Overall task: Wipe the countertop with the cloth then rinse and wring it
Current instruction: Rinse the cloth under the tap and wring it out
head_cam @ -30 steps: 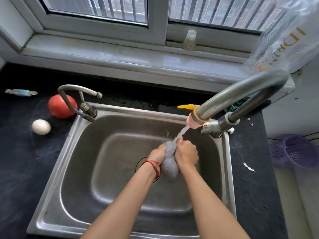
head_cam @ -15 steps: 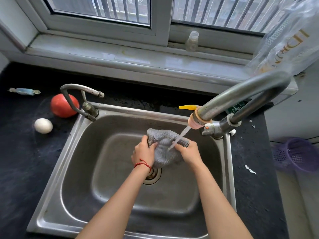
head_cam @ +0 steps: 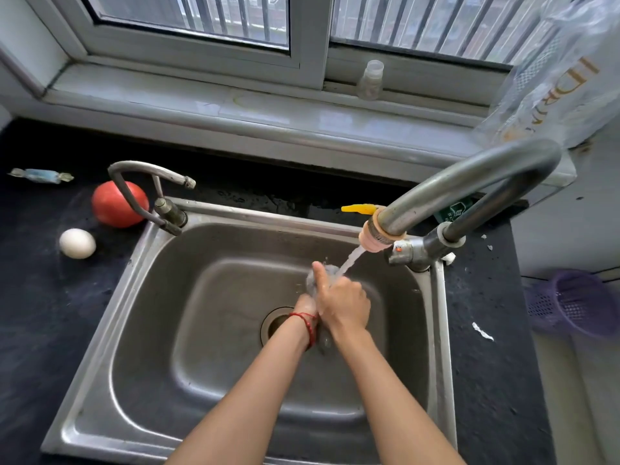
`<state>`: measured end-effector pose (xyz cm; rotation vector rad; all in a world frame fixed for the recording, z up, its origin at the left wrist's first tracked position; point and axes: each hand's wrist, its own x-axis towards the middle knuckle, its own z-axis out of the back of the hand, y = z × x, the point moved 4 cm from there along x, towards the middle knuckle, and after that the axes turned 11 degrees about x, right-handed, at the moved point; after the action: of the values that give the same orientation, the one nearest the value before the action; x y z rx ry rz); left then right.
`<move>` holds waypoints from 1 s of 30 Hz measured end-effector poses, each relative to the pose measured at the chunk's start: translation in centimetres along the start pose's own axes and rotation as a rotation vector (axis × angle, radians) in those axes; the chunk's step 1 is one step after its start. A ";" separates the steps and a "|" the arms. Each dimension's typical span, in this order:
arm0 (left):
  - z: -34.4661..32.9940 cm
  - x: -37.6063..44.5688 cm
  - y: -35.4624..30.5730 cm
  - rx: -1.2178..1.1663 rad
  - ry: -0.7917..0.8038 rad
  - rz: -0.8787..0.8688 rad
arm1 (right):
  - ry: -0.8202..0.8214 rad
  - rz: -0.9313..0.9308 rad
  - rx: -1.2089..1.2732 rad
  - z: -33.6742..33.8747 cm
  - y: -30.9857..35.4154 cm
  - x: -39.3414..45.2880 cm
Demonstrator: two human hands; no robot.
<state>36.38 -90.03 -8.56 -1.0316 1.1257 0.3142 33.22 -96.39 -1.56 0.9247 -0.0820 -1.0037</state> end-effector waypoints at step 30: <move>0.9 0.8 1.6 -0.362 0.195 0.023 | 0.464 0.014 0.520 -1.8 -1.1 -0.5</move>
<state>36.20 -88.75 -10.01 -1.3922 1.2845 0.4541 33.00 -95.12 -3.31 1.6116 0.0453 -0.7408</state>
